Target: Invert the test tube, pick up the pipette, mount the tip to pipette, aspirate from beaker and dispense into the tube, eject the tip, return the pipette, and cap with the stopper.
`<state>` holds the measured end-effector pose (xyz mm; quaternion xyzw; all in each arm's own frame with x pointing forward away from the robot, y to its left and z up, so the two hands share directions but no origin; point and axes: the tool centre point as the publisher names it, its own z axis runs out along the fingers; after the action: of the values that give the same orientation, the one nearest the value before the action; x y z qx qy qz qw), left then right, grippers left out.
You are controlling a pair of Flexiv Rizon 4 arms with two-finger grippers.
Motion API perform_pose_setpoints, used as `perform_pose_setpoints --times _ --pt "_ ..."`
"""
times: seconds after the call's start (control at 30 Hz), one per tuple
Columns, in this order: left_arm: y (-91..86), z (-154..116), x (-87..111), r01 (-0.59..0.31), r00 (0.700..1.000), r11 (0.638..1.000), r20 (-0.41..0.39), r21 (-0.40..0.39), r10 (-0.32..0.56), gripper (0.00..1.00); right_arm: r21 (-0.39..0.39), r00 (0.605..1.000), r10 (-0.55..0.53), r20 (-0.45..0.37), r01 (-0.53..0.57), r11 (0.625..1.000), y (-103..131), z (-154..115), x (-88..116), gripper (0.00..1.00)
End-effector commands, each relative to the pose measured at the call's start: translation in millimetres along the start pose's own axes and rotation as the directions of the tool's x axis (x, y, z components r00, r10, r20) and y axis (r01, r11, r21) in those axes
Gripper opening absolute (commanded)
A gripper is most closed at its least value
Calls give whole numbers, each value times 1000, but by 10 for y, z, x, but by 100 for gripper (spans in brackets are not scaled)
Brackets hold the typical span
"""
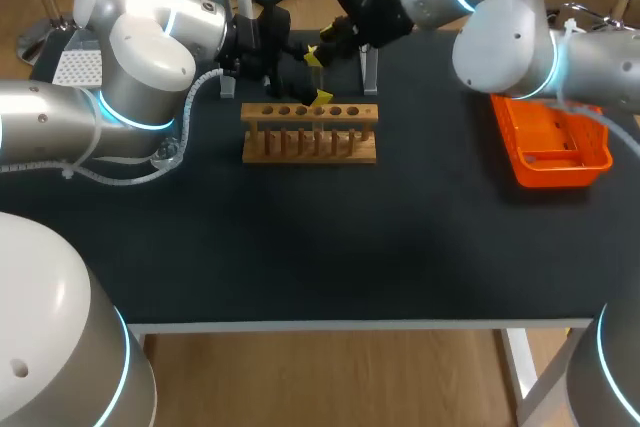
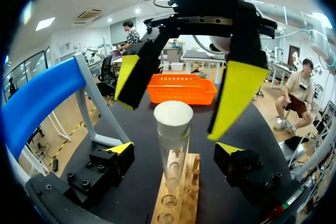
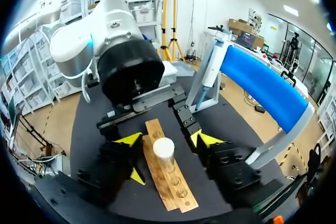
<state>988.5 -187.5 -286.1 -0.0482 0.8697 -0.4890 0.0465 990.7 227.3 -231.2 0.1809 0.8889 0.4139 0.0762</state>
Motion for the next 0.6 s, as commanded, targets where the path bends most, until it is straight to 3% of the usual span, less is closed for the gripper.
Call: perform_pose_setpoints --times 0.03,0.37,0.6 --pt "2 -3 -3 -1 1000 1000 -2 0 1 100 -42 999 -7 -38 6 999 -49 -44 -29 100" --pt "2 -3 -3 -1 1000 1000 -2 0 1 100 -157 992 -59 -110 41 987 -26 -156 -89 100" --pt "2 -3 -3 -1 1000 1000 -2 0 1 100 -255 973 -154 -171 108 961 20 -224 -84 100"
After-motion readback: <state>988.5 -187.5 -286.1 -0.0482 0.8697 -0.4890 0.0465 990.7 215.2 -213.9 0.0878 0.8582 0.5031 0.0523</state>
